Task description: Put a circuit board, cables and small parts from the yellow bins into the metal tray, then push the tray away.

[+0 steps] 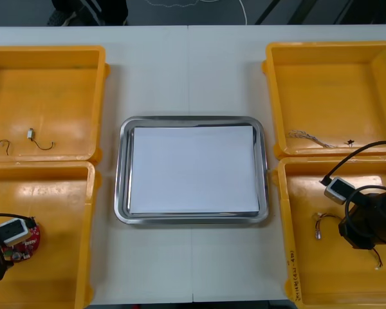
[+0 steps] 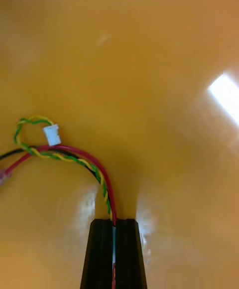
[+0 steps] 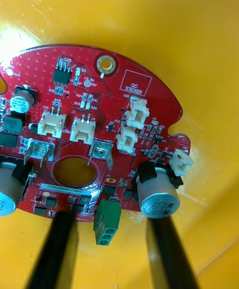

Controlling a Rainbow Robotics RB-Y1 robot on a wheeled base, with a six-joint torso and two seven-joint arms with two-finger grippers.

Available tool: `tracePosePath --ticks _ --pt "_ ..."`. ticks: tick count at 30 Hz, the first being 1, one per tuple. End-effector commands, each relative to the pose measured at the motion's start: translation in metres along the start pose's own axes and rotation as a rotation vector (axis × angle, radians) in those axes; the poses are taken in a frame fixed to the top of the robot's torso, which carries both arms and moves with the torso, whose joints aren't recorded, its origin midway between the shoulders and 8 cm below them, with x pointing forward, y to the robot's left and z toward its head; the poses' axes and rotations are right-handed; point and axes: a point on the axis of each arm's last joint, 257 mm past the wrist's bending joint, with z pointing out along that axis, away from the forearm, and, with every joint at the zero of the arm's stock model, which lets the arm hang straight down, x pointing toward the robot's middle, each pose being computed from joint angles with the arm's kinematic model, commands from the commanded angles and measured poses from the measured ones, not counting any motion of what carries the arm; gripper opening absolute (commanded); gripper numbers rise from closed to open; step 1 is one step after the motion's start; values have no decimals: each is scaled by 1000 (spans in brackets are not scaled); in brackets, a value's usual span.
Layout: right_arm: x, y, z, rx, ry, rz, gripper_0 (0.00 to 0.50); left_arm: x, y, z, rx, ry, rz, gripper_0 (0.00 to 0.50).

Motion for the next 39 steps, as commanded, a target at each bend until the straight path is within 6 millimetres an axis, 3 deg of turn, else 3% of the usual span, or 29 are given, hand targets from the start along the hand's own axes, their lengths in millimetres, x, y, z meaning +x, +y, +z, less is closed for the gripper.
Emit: tracePosePath --ticks 1,5,9,17,24,30,39 --pt "-12 -11 -37 27 -23 -14 0 -3 -8 2 1 -2 102 142" --pt "-13 -12 -50 13 -19 9 0 -3 -8 2 1 -2 102 42" --pt "-18 -14 -65 -25 -35 55 0 -3 -7 1 -4 -2 102 11" --pt "-27 -7 -92 -62 -28 195 0 -11 8 -4 -30 -17 103 0" --pt "-43 3 -117 -50 -29 335 0 -14 21 -22 -11 -20 81 0" --pt "-58 12 -127 -95 -42 426 0 -23 23 -33 15 -35 88 0" --pt "-87 29 -135 -140 -42 532 0 -31 27 -69 23 -33 75 0"
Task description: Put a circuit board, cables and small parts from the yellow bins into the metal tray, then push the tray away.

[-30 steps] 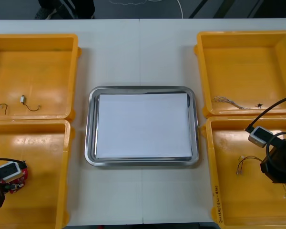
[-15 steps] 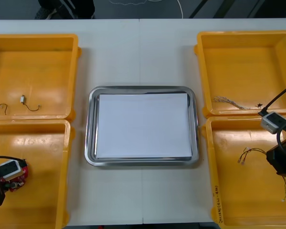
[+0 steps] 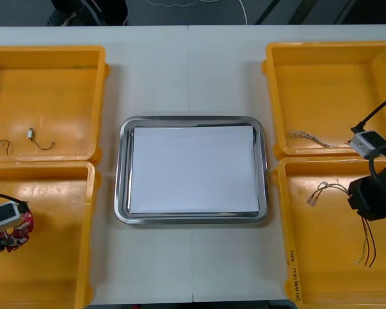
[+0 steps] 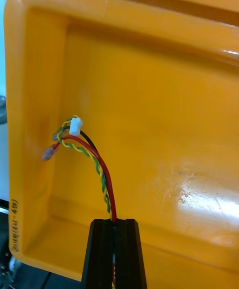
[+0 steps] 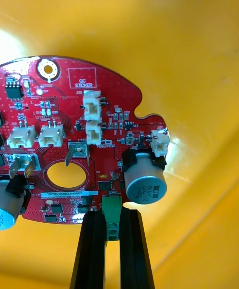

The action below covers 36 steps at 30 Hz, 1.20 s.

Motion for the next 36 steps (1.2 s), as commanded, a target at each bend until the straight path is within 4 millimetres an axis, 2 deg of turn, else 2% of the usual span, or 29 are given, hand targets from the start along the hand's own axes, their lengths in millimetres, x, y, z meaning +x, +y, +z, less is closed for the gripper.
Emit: tracePosePath --ticks 1,5,11,16,24,31,36 --pt "-22 24 -9 -8 -33 29 0 -14 14 -32 -53 -24 42 0" --pt "-29 36 -5 -15 -32 71 0 -18 14 -42 -54 -29 -39 0" --pt "-50 56 -6 -63 -72 114 0 -31 12 -57 -21 -77 -216 0" --pt "-58 60 -3 -78 -81 141 0 -29 14 -72 -13 -52 -287 0" --pt "-73 65 0 -99 -95 190 0 -20 29 -103 -61 5 -427 0" --pt "-80 69 4 -105 -96 222 0 -29 37 -120 -96 -12 -551 0" --pt "-82 70 5 -97 -98 239 0 -43 45 -138 -129 -63 -648 0"
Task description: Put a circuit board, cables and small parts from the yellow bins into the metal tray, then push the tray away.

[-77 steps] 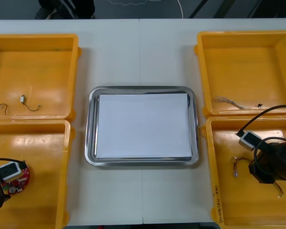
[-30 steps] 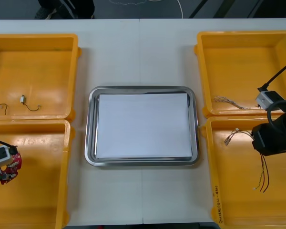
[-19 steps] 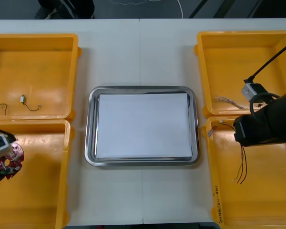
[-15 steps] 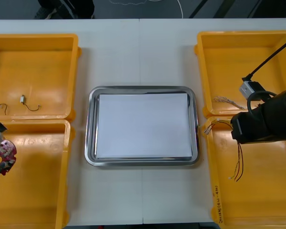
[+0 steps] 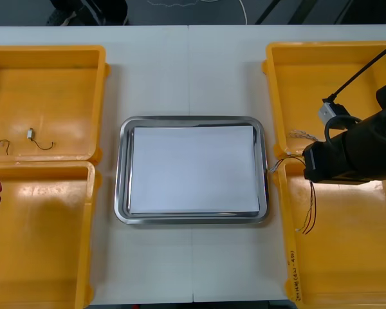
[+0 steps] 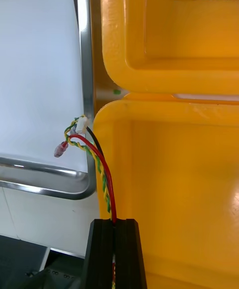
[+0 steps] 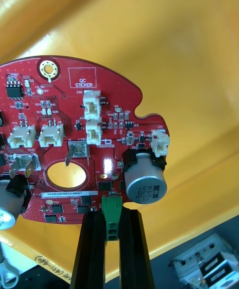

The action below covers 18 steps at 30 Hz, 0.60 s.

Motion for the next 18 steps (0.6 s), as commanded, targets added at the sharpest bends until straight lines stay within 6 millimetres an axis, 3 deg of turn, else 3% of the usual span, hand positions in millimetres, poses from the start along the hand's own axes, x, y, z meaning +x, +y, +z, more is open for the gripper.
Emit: tracePosePath --ticks 1,8,18 --pt "-9 13 -2 -2 -21 14 0 -25 16 -39 -84 -74 -229 0" --pt "-17 22 -3 -10 -44 34 0 -58 2 -59 -67 -108 -272 0" --pt "-17 23 -1 -3 -44 54 0 -99 -25 -61 -18 -127 -342 0"
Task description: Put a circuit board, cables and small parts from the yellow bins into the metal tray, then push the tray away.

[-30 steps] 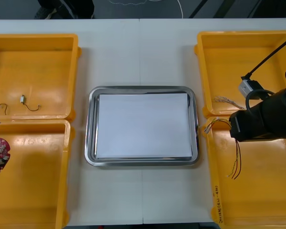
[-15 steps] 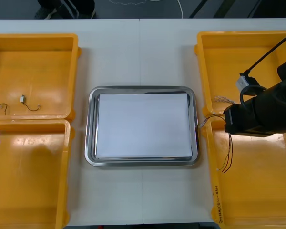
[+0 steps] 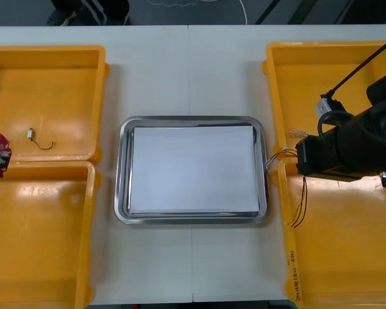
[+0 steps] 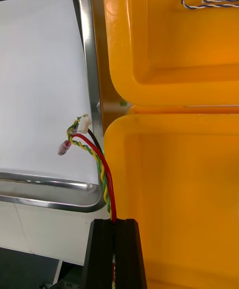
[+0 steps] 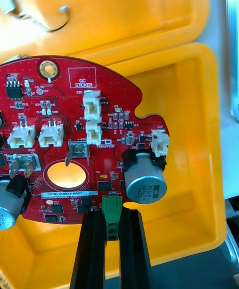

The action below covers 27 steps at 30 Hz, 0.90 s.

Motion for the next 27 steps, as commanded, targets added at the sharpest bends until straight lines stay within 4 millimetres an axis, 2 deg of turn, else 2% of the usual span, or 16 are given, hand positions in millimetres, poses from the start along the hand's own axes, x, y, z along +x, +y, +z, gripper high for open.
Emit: tracePosePath --ticks 1,13,20,27 --pt "-6 13 -3 -6 -18 -1 0 -21 -16 -12 -22 -20 -43 0" --pt "-5 13 -2 -3 -15 11 0 -47 -63 0 -7 14 -115 2" --pt "-5 13 -2 -3 -15 11 0 -58 -83 5 -13 40 -137 3" --pt "-5 14 -2 -5 -15 7 0 -66 -114 15 28 44 -154 2"
